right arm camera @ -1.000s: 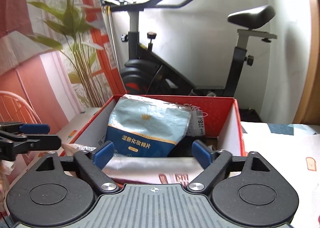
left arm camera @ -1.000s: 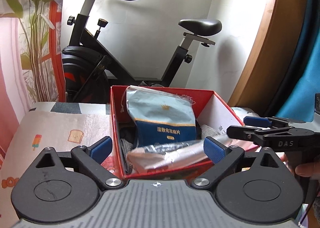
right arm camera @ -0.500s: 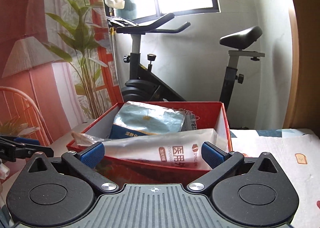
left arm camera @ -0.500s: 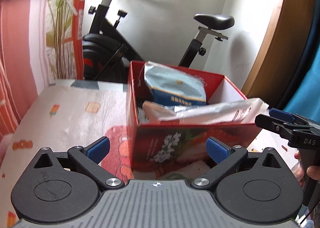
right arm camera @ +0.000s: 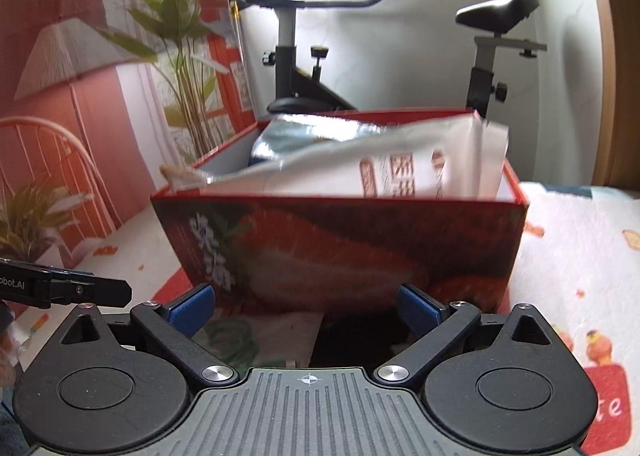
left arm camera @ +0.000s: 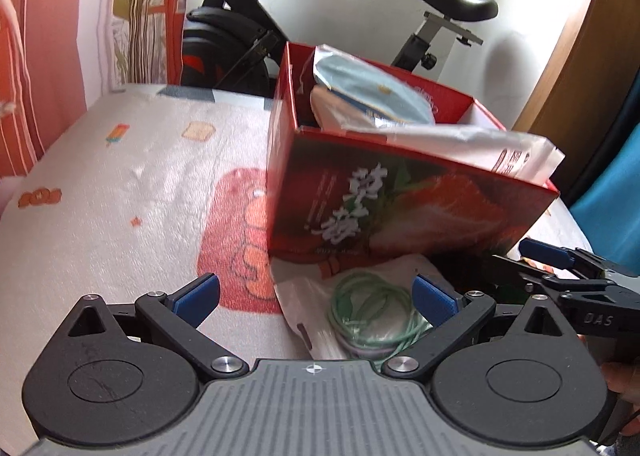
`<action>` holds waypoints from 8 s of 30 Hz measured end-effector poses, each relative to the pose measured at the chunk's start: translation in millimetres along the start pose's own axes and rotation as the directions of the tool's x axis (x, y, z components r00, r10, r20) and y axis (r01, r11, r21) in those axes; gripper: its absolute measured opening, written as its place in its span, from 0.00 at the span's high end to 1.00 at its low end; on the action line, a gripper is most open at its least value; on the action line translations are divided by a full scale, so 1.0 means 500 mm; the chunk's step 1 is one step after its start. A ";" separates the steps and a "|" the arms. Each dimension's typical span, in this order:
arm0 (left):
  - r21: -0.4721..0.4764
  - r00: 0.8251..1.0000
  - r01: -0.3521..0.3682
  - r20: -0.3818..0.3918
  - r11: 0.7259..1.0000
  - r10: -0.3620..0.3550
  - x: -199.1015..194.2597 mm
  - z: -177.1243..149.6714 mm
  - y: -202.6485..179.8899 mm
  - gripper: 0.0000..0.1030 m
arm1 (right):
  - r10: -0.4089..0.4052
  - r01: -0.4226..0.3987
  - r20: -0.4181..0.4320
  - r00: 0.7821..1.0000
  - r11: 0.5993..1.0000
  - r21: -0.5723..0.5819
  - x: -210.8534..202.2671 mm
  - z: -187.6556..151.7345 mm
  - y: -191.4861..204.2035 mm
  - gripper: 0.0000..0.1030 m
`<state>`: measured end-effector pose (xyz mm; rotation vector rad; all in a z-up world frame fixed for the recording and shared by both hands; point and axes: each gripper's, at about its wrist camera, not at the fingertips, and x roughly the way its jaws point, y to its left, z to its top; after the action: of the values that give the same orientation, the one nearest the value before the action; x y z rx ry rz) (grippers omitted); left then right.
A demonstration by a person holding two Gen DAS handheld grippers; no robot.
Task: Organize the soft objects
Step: 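Move both tools down to the clear bag of green cables, then close both tools on the clear cable bag, then lift the cable bag with both tools toward the red box, then lower the cable bag into the red box with both tools, then open both tools to release the cable bag and withdraw, then lower both tools onto the black knit glove beside the box, then close both tools on the black glove and lift it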
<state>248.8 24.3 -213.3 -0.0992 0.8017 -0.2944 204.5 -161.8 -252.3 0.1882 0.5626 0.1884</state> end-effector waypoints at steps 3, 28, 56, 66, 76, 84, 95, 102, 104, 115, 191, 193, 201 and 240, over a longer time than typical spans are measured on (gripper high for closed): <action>-0.022 1.000 0.007 -0.029 1.000 -0.008 0.020 -0.015 0.009 0.00 | -0.003 0.003 -0.052 0.999 1.000 0.006 0.029 -0.018 0.002 0.19; -0.242 0.970 0.141 -0.162 0.960 -0.183 0.109 -0.061 0.062 0.35 | 0.114 -0.114 -0.152 0.982 0.993 0.010 0.086 -0.065 0.009 0.39; -0.126 0.987 0.104 -0.106 0.987 -0.117 0.056 -0.051 0.003 0.65 | 0.197 -0.212 -0.173 0.965 0.975 -0.072 0.038 -0.042 0.043 0.62; -0.089 0.986 0.167 -0.005 0.982 -0.168 0.007 -0.016 -0.010 0.65 | 0.198 -0.206 -0.073 0.977 0.969 -0.134 -0.016 0.022 0.059 0.64; -0.070 0.977 0.202 0.082 0.977 -0.196 -0.043 0.040 -0.015 0.65 | 0.177 -0.175 -0.005 0.984 0.968 -0.183 -0.050 0.103 0.076 0.69; 0.004 0.963 0.216 0.163 0.976 -0.214 -0.050 0.182 -0.038 0.65 | 0.144 -0.136 0.030 0.989 0.973 -0.187 -0.025 0.240 0.062 0.69; 0.017 0.989 0.146 0.016 0.989 -0.147 0.177 0.339 -0.068 0.65 | 0.004 -0.013 -0.116 0.993 0.998 -0.069 0.188 0.361 -0.046 0.70; 0.103 0.993 0.036 -0.112 0.994 -0.024 0.282 0.342 -0.087 0.65 | -0.099 0.084 -0.336 0.937 0.995 -0.060 0.335 0.344 -0.061 0.71; 0.111 0.993 0.016 -0.116 0.994 -0.003 0.287 0.341 -0.079 0.65 | -0.098 0.079 -0.381 0.919 0.995 -0.066 0.364 0.341 -0.053 0.71; 0.112 0.995 0.017 -0.100 0.994 -0.006 0.279 0.350 -0.045 0.64 | -0.136 0.096 -0.480 0.866 0.990 -0.108 0.427 0.355 -0.030 0.69; 0.186 0.984 0.029 -0.177 0.982 0.004 0.089 -0.110 -0.063 0.22 | -0.006 -0.024 -0.161 0.987 0.982 -0.186 0.004 -0.070 0.011 0.05; 0.185 0.985 0.026 -0.172 0.982 0.006 0.088 -0.107 -0.060 0.30 | -0.001 -0.033 -0.168 0.986 0.979 -0.199 0.008 -0.071 0.014 0.05; 0.153 0.987 0.028 -0.163 0.988 -0.002 0.080 -0.090 -0.029 0.58 | 0.019 -0.068 -0.193 0.981 0.966 -0.249 0.030 -0.079 0.030 0.05; 0.083 0.993 0.003 -0.115 0.997 0.006 0.073 -0.082 0.013 0.78 | 0.030 -0.081 -0.209 0.977 0.968 -0.236 0.055 -0.106 0.034 0.83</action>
<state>244.8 20.7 -268.4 -0.0032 0.9022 -0.3339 196.1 -132.4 -306.3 -0.0557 0.7331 0.3324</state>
